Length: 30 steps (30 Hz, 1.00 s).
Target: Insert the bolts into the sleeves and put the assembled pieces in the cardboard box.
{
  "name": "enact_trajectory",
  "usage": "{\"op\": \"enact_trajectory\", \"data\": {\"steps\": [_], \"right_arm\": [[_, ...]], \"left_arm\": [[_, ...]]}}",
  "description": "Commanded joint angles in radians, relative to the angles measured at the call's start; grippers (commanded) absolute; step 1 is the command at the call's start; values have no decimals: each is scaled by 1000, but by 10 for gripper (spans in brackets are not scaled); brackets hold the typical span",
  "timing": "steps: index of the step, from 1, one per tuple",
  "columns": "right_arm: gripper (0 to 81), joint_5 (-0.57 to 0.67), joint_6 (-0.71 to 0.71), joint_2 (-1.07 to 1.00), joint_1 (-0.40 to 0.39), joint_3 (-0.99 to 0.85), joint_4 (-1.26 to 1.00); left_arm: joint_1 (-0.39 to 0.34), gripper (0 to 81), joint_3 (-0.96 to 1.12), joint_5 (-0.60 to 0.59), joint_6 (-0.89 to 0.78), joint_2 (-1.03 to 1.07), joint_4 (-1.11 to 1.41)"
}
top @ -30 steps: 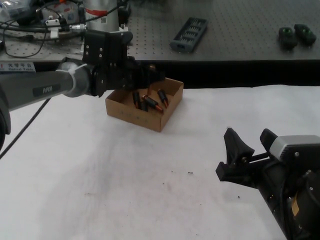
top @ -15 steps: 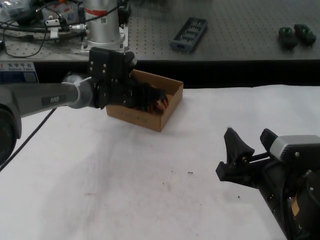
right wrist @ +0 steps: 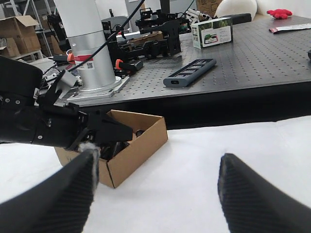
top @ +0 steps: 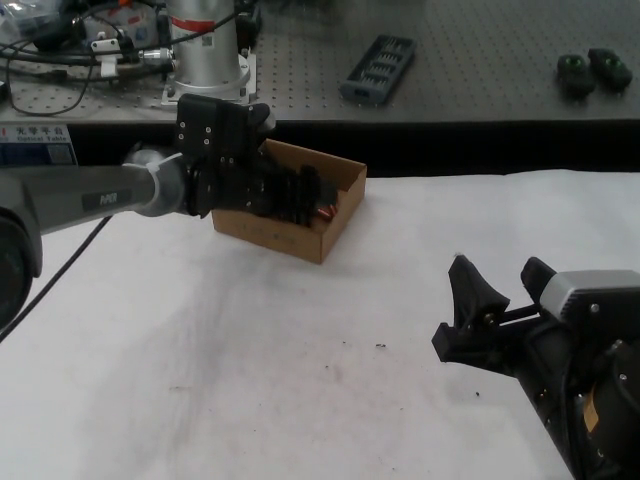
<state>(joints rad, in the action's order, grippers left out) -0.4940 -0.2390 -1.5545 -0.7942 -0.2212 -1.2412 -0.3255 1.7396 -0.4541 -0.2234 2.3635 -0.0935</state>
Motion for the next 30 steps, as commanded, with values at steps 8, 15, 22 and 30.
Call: {"op": "enact_trajectory", "data": {"steps": [8,15,22,30], "right_arm": [[520,-13,-8,-2,7,-5,-18],[520,-13,-8,-2,7,-5,-18],[520,-13,48,-2,7,-3,-18],[520,-153,60,6,2,101,-259]], "left_arm": [[-11,515,11,-155,156,-22,-1],[-11,515,11,-153,156,-122,-47],[0,505,11,-153,337,-270,-313],[76,74,11,-164,394,-440,-675]]}}
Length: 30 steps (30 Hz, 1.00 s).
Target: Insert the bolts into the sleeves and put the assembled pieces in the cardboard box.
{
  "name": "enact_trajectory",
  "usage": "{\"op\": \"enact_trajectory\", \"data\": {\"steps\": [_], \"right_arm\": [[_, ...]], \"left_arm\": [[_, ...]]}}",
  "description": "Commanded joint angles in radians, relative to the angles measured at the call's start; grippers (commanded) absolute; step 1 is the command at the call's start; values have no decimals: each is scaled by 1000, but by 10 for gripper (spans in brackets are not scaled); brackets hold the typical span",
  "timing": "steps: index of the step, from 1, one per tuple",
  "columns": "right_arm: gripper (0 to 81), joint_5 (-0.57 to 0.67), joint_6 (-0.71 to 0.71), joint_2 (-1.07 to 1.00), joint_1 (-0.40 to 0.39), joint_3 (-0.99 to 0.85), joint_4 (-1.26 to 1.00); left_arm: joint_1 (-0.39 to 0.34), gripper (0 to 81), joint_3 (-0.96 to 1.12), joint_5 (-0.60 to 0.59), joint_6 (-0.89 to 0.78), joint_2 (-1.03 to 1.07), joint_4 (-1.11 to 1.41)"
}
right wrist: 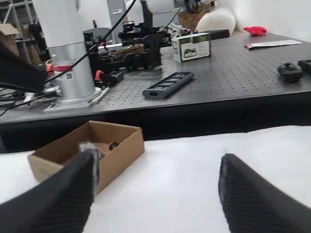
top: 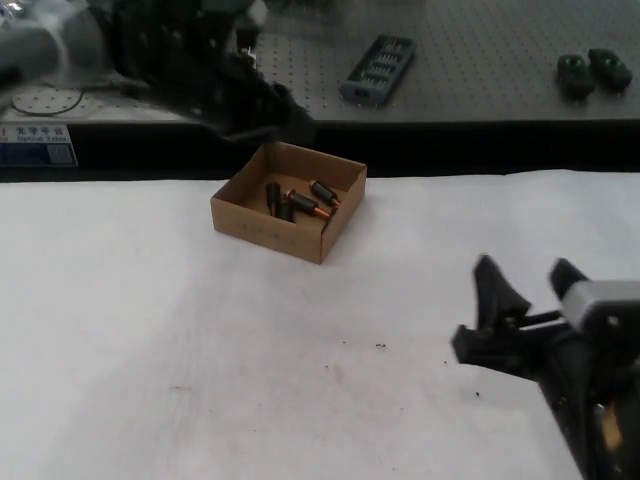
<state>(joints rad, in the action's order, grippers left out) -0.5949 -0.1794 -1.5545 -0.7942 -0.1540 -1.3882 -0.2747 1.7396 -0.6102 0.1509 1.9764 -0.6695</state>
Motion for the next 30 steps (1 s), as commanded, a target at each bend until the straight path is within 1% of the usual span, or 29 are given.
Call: {"op": "enact_trajectory", "data": {"steps": [1,4,6,7,8,10,12,14,17,19,20,21,23,25,28,30], "right_arm": [[520,-54,1,7,2,55,-165],[520,-54,-4,42,0,88,-165],[520,-46,1,74,-3,101,-165],[520,-47,12,99,-8,107,-165],[520,-46,39,128,-17,115,-165],[519,-46,108,196,-44,131,-165],[498,-95,203,289,-84,151,-165],[452,-174,299,379,-139,154,-165],[363,-266,362,523,-214,154,-141],[319,-266,379,609,-275,154,-48],[298,-266,380,657,-306,154,8],[288,-266,377,705,-336,154,58],[261,-286,346,796,-390,154,181],[239,-322,337,878,-430,154,292],[229,-346,337,1013,-487,154,450],[229,-370,321,1096,-528,152,595]], "left_arm": [[36,8,11,-8,42,-70,-146],[70,7,7,-35,198,-148,-334],[91,6,-14,-117,320,-206,-434],[103,6,-29,-187,351,-242,-458],[119,6,-54,-285,374,-281,-475],[161,6,-125,-525,426,-361,-483],[203,6,-209,-728,501,-435,-487],[253,6,-311,-846,606,-523,-503],[323,6,-454,-882,759,-642,-541],[373,6,-562,-943,857,-722,-581],[395,6,-604,-943,911,-753,-595],[424,6,-652,-943,964,-789,-629],[460,6,-735,-943,1088,-859,-716],[483,6,-809,-943,1195,-914,-784],[517,6,-919,-943,1256,-983,-858],[521,6,-988,-943,1295,-1019,-884]]}}
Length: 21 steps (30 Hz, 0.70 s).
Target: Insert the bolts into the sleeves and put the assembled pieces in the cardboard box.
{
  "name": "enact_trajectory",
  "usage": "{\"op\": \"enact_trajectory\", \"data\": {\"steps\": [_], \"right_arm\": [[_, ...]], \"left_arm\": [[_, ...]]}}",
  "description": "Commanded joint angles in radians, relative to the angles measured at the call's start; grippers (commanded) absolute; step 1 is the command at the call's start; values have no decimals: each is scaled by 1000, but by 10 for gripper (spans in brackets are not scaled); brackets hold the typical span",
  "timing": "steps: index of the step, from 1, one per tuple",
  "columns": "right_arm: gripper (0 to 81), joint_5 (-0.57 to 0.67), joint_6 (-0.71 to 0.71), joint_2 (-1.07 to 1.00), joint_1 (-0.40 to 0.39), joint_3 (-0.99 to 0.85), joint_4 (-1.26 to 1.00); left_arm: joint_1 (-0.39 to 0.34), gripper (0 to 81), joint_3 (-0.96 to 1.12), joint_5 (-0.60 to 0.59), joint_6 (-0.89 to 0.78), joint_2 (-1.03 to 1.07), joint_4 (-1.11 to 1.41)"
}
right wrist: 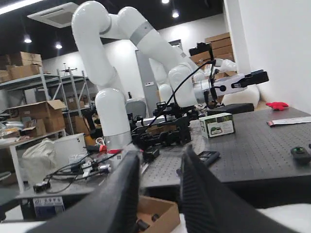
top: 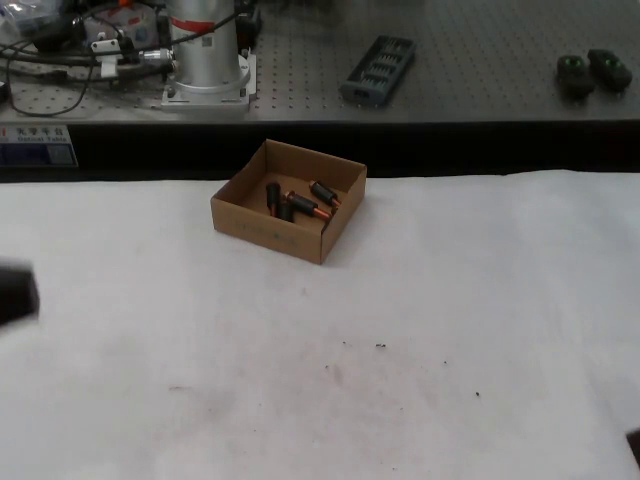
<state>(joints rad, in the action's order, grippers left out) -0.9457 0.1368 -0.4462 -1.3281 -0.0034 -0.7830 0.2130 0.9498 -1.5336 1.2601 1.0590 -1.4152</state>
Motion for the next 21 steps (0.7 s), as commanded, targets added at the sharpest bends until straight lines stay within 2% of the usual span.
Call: {"op": "enact_trajectory", "data": {"steps": [1,5,8,10,16,18,21], "right_arm": [[229,-22,-12,36,-14,-13,62],[229,-25,-147,207,-97,-134,547],[229,-28,-237,310,-113,-238,831],[229,-59,-274,365,-112,-273,929],[229,-201,-250,446,-109,-286,958],[229,-205,-181,446,-101,-288,960],[229,-210,-162,446,-86,-289,1002]], "left_arm": [[33,6,-239,-20,213,-119,-138],[33,6,-386,-20,285,-186,-138],[33,6,-470,-20,303,-218,-138],[33,6,-508,-20,314,-234,-138],[33,6,-503,-20,296,-240,-138],[33,6,-502,-20,295,-240,-138],[33,6,-502,-20,295,-232,-114]]}}
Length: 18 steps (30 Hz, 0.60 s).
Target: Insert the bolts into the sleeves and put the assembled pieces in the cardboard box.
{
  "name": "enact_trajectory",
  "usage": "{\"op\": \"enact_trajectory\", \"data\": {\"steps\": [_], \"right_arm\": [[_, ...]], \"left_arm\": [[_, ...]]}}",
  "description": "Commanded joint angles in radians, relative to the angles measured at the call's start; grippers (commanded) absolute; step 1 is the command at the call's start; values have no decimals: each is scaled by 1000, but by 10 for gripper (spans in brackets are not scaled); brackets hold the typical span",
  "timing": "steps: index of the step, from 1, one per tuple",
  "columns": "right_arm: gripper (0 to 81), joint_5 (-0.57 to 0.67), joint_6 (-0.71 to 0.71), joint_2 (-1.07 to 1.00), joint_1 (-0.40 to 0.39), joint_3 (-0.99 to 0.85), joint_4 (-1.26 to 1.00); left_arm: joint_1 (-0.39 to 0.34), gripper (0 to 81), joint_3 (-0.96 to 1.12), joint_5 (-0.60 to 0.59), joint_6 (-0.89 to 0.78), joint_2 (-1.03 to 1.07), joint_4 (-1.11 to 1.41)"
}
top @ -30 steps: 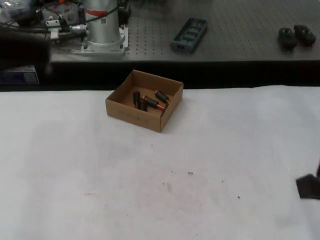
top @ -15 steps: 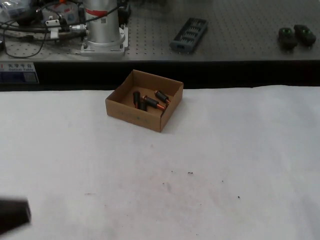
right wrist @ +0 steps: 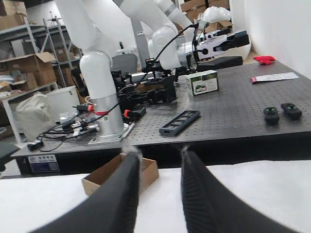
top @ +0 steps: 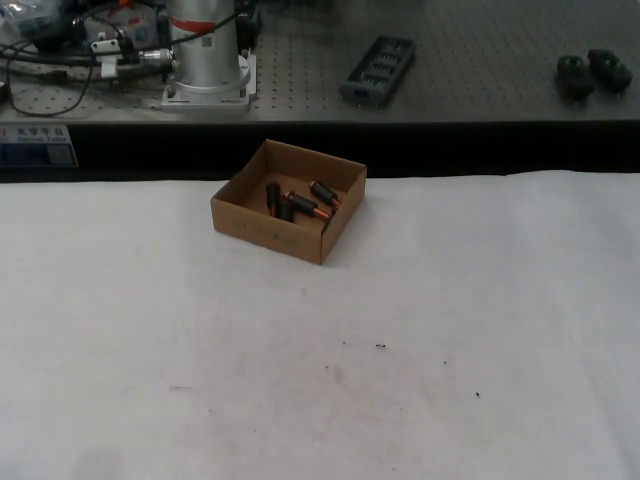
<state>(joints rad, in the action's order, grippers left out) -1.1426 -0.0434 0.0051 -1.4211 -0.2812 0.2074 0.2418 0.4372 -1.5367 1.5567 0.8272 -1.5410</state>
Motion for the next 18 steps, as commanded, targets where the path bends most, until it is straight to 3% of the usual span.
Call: {"op": "enact_trajectory", "data": {"steps": [1,4,18], "right_arm": [[229,-13,33,-5,13,-11,25],[229,-13,111,-5,31,-11,29],[229,-29,109,-5,40,-11,287]], "left_arm": [[4,6,10,-17,-2,3,17],[4,6,10,-17,-2,3,28],[2,6,10,-17,-37,3,23]]}}
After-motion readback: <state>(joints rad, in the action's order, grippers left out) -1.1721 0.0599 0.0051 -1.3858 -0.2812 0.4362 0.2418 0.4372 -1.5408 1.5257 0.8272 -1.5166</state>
